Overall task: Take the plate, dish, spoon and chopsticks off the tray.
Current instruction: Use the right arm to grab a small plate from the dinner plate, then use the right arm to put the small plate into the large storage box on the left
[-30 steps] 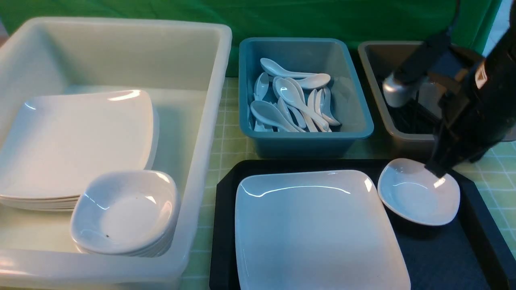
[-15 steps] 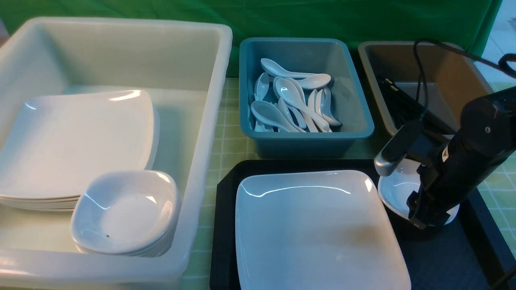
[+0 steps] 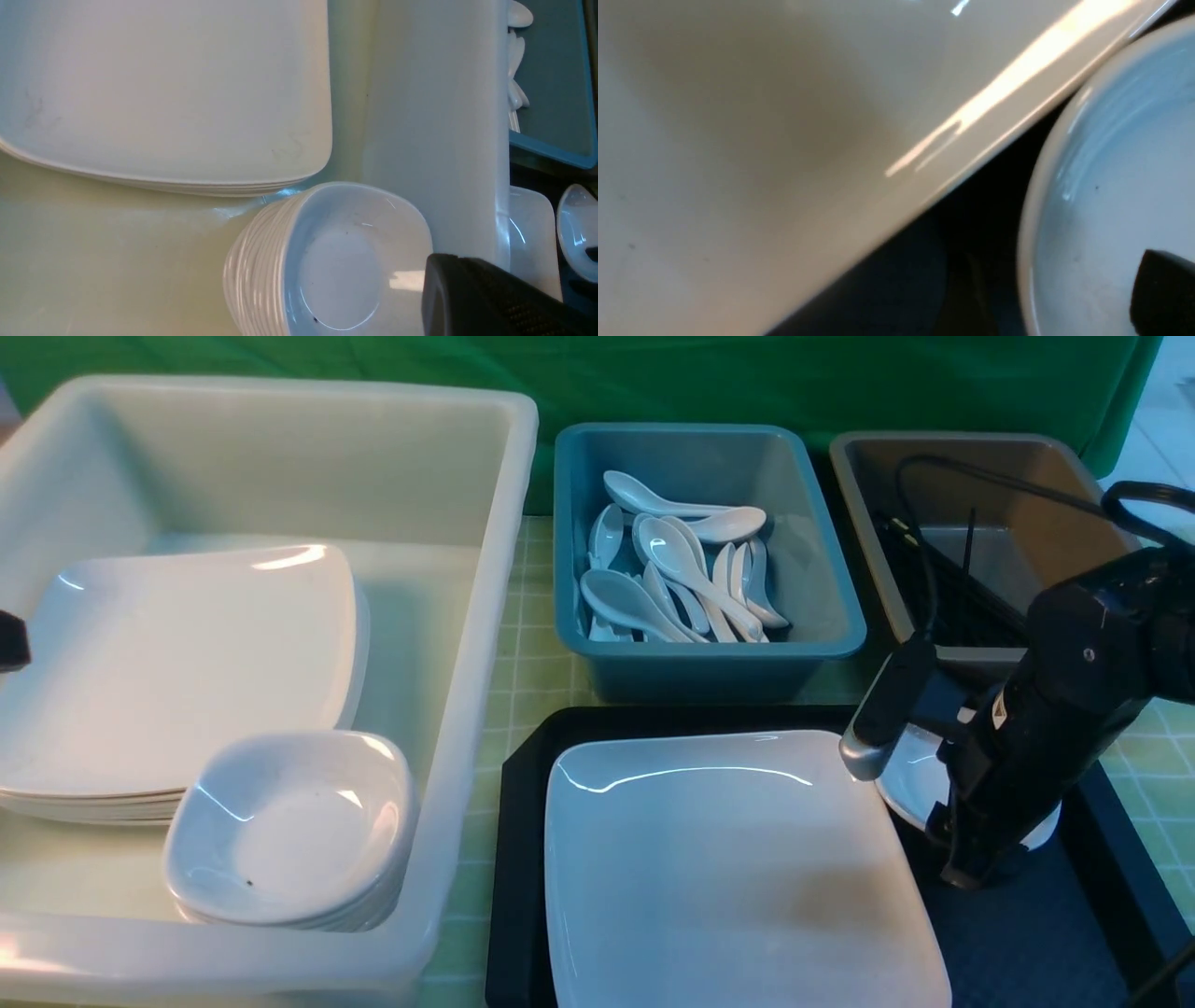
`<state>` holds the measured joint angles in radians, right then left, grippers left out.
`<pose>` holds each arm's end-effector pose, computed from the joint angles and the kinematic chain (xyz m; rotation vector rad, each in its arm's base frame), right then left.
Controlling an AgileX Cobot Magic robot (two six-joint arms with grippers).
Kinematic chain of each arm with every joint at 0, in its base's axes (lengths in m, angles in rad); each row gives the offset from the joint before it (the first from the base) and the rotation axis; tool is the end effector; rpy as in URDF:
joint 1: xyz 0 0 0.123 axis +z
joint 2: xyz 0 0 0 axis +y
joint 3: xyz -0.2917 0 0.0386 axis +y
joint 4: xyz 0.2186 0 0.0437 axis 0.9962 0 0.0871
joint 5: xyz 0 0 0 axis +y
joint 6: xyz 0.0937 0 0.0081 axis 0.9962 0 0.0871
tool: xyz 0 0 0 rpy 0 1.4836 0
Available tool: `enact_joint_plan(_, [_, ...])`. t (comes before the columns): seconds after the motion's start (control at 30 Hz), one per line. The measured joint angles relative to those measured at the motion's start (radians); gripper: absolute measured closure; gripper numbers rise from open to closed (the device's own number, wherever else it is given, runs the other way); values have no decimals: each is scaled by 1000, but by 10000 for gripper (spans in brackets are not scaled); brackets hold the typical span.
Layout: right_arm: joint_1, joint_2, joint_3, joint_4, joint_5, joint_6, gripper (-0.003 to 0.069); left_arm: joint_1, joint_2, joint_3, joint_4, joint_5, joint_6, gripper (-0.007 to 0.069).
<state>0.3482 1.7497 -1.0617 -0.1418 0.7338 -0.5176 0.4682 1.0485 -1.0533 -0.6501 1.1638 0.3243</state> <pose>0.2933 0.0970 0.2072 -1.3437 2.5812 -0.1851 0.1571 0.0209 0.3747 -0.3022 2.3774 -0.5229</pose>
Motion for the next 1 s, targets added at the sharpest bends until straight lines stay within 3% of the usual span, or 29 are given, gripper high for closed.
enact_joint_plan(0.13, [0,37,4,-74,-1,2,215,-106,0,0,20,1,6,634])
enact_joint_plan(0.27, [0,66,8,-102,-1,2,291,-193,0,0,54,3,9,634])
enact_joint_plan(0.37, [2,64,-1,-112,9,1,482,-269,0,0,75,13,10,631])
enact_joint_plan(0.5, [8,23,-37,-121,42,-1,587,-310,0,0,97,20,10,627])
enact_joint_plan(0.8, [18,-177,-89,-43,252,49,634,-316,0,0,131,-15,-6,626])
enact_joint_plan(0.93, [112,-300,-168,40,278,48,634,-317,0,0,134,-62,-25,626])
enact_joint_plan(1.0, [215,-344,-231,103,274,37,636,-317,0,0,134,-90,-32,626])
